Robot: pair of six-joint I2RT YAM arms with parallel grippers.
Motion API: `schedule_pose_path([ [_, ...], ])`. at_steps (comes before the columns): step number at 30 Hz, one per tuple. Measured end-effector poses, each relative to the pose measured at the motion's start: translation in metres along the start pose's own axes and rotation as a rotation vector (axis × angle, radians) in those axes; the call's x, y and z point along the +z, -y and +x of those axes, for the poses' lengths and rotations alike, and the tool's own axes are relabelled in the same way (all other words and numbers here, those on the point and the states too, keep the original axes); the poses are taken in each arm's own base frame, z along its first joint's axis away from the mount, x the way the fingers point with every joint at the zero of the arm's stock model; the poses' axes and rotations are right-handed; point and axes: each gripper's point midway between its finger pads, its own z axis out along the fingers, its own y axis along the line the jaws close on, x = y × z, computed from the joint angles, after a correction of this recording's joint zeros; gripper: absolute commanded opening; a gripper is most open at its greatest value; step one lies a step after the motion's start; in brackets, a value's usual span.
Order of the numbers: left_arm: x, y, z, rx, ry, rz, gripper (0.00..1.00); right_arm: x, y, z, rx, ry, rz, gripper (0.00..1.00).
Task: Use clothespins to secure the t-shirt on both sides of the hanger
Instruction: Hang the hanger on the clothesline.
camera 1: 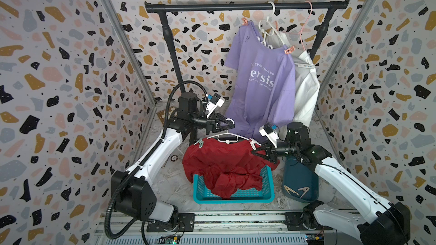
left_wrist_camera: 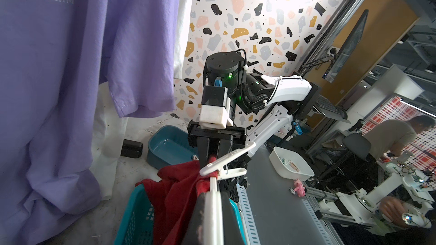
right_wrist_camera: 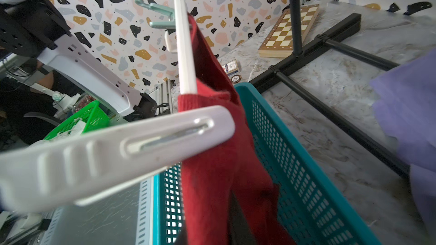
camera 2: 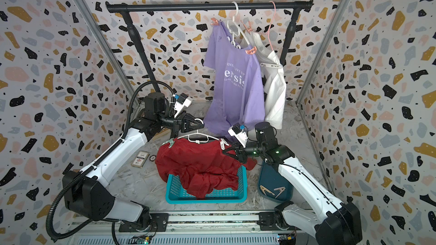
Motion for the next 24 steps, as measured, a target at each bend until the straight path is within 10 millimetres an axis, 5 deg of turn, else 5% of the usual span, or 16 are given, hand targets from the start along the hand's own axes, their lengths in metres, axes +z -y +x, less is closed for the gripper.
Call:
schedule_pose_path([
  [1, 0.000, -0.002, 0.000, 0.001, 0.001, -0.009, 0.18, 0.000, -0.001, 0.000, -0.002, -0.002, -0.003, 0.06],
  [4, 0.000, -0.005, -0.001, -0.003, 0.002, -0.036, 0.69, 0.001, -0.002, 0.000, 0.001, -0.008, 0.003, 0.00],
  [7, -0.002, -0.012, -0.002, -0.007, 0.007, -0.106, 0.96, 0.000, 0.001, 0.002, 0.017, -0.016, 0.022, 0.00],
  [17, -0.023, -0.054, -0.013, -0.031, 0.055, -0.478, 0.99, -0.012, 0.007, -0.018, 0.036, 0.013, 0.136, 0.00],
  [24, -0.058, -0.035, -0.041, 0.048, 0.150, -0.726, 0.99, -0.022, 0.018, -0.046, 0.058, 0.056, 0.248, 0.00],
])
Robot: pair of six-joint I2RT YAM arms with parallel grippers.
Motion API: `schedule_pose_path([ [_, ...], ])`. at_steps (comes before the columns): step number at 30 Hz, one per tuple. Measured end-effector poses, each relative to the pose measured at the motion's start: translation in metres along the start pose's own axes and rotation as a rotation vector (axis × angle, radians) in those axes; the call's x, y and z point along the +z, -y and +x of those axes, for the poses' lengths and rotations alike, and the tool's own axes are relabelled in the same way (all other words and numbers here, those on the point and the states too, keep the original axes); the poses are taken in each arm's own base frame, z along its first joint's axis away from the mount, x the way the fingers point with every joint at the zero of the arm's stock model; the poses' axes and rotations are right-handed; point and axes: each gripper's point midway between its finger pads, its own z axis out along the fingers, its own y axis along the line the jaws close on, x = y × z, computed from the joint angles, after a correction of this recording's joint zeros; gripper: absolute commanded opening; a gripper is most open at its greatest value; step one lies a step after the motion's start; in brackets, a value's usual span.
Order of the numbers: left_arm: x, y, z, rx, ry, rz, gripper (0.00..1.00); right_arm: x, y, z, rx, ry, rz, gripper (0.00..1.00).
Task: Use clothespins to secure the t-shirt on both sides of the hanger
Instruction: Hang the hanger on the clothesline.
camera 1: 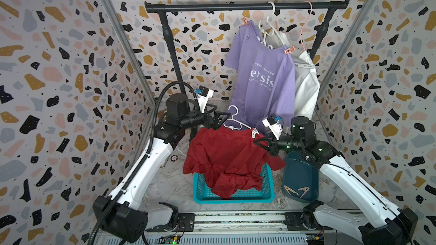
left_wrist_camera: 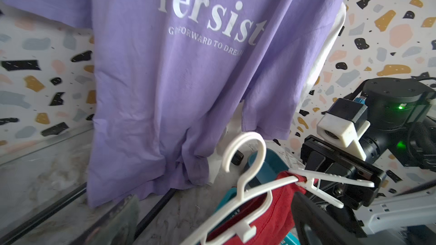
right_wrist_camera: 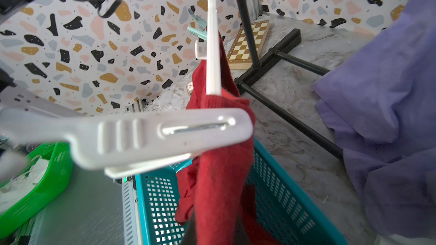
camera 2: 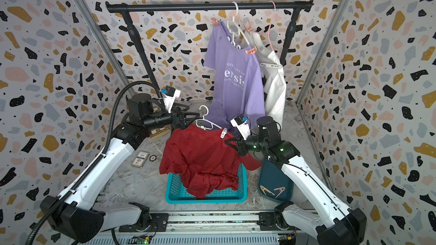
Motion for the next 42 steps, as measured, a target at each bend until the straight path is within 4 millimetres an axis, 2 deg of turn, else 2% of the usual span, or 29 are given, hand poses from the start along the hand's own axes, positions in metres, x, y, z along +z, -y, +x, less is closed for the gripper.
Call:
schedule_pose_path([
  [5, -0.030, 0.010, -0.015, 0.029, 0.081, -0.076, 0.99, 0.003, 0.014, -0.018, 0.034, 0.017, 0.073, 0.00],
  [7, -0.037, 0.010, -0.015, 0.028, 0.097, -0.102, 0.99, 0.005, 0.018, -0.026, 0.049, 0.021, 0.093, 0.00],
  [10, -0.044, 0.008, -0.007, 0.005, 0.104, -0.134, 0.99, 0.008, 0.022, -0.039, 0.066, 0.029, 0.124, 0.00],
  [12, -0.047, 0.005, 0.007, -0.019, 0.093, -0.155, 0.99, 0.008, 0.023, -0.051, 0.074, 0.040, 0.149, 0.00],
  [18, -0.049, -0.007, 0.044, -0.078, 0.048, -0.206, 0.99, -0.001, 0.016, -0.098, 0.069, 0.117, 0.188, 0.00],
  [30, -0.046, -0.012, 0.081, -0.157, -0.014, -0.201, 0.99, -0.022, 0.000, -0.193, 0.056, 0.292, 0.231, 0.00],
  [37, -0.043, -0.008, 0.080, -0.176, -0.003, -0.169, 0.99, -0.037, -0.010, -0.237, 0.033, 0.399, 0.253, 0.00],
  [42, -0.039, -0.003, 0.080, -0.174, -0.003, -0.129, 0.99, -0.043, -0.011, -0.253, 0.015, 0.459, 0.267, 0.00],
])
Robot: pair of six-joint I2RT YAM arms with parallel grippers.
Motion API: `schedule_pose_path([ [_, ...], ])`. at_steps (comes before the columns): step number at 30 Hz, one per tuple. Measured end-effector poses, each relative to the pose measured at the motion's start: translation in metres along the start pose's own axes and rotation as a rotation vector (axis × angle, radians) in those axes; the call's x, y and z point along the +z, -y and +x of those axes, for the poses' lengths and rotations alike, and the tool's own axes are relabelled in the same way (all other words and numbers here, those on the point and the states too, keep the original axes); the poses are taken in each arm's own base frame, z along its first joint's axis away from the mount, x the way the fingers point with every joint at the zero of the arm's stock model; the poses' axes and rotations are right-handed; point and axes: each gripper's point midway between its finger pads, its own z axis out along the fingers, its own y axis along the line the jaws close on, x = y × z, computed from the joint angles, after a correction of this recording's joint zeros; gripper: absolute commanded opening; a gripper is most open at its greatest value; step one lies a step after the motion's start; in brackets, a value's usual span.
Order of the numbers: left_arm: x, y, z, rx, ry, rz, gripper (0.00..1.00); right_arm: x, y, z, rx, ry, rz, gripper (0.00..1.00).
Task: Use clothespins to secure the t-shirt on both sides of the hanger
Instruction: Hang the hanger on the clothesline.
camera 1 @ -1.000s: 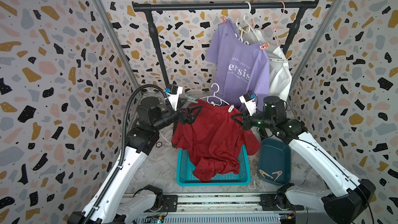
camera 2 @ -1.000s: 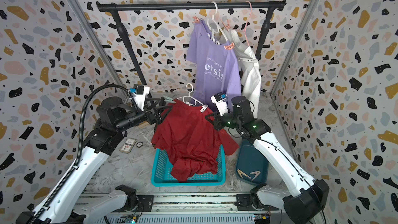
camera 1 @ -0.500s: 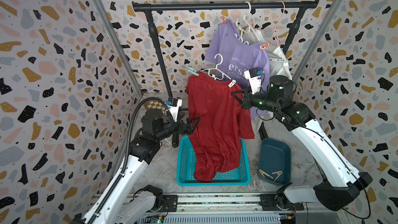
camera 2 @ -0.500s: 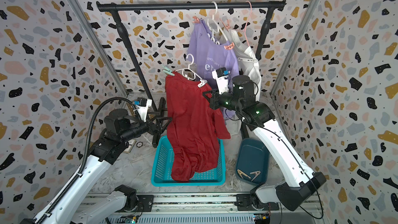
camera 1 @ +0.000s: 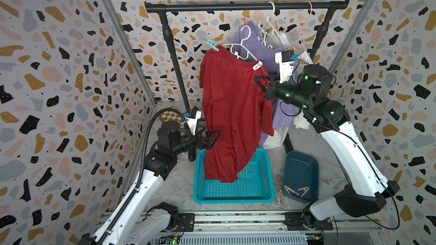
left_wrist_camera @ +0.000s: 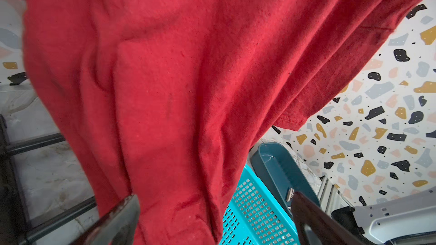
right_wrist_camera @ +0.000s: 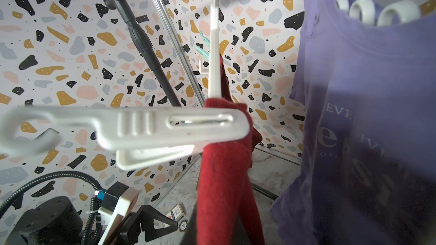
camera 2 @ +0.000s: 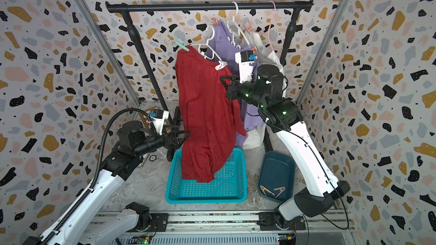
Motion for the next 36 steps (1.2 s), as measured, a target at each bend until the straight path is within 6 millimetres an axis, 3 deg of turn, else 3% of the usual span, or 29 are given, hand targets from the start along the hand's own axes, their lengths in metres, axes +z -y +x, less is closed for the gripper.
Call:
schedule_pose_path([
  [18, 0.002, 0.000, 0.003, 0.000, -0.004, 0.011, 0.99, 0.002, -0.011, -0.057, -0.055, 0.185, 0.016, 0.00],
  [30, 0.004, -0.001, 0.009, -0.007, -0.013, 0.017, 0.99, 0.038, 0.003, -0.055, -0.071, 0.208, 0.044, 0.00],
  [36, 0.004, 0.001, 0.009, -0.011, -0.012, 0.028, 0.99, 0.048, 0.004, -0.064, -0.080, 0.234, 0.048, 0.00],
])
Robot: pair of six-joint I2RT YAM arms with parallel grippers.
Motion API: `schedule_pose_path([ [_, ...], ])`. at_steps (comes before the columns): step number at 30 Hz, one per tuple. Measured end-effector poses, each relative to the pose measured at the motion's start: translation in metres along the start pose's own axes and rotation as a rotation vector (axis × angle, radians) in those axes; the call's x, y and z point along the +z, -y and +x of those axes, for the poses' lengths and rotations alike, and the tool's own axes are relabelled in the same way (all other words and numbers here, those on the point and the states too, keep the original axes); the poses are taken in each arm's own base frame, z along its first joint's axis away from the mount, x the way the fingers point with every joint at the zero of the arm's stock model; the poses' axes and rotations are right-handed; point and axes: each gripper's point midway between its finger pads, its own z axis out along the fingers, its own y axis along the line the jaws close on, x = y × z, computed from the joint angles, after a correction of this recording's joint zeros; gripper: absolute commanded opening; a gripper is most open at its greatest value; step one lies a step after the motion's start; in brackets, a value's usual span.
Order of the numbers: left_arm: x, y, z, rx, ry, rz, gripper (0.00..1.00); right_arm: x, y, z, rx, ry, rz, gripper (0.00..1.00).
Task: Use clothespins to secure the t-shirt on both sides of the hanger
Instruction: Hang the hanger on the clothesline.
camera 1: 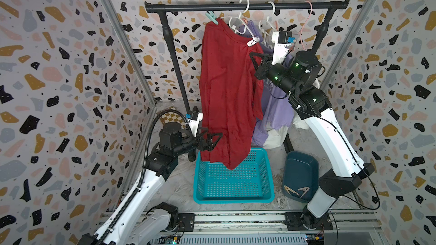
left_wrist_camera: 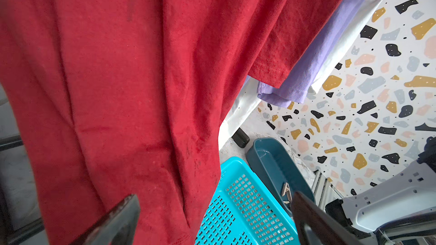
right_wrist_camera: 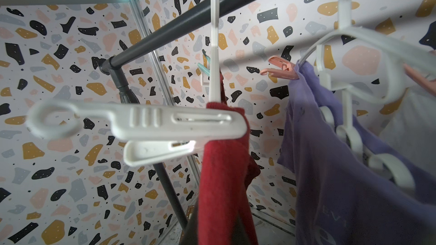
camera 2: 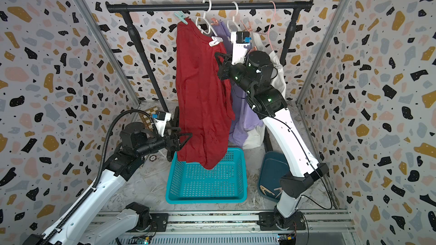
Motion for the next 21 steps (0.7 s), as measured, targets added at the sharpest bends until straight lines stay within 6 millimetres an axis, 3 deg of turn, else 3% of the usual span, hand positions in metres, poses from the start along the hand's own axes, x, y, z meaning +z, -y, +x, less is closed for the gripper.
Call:
schedule_pose_path([
  [8, 0.004, 0.001, 0.001, -0.015, 0.001, 0.015, 0.99, 0.009, -0.001, 0.012, 0.002, -0.028, -0.022, 0.00],
  [10, 0.008, 0.001, 0.001, -0.021, 0.002, 0.022, 0.99, 0.010, -0.003, 0.014, 0.003, -0.034, -0.034, 0.05],
  [17, 0.024, 0.001, 0.005, -0.040, -0.015, 0.043, 0.99, 0.011, -0.006, 0.015, -0.002, -0.027, -0.047, 0.32],
  [21, 0.036, -0.002, 0.010, -0.062, -0.035, 0.037, 0.99, 0.008, -0.007, 0.012, -0.016, -0.019, -0.049, 0.62],
])
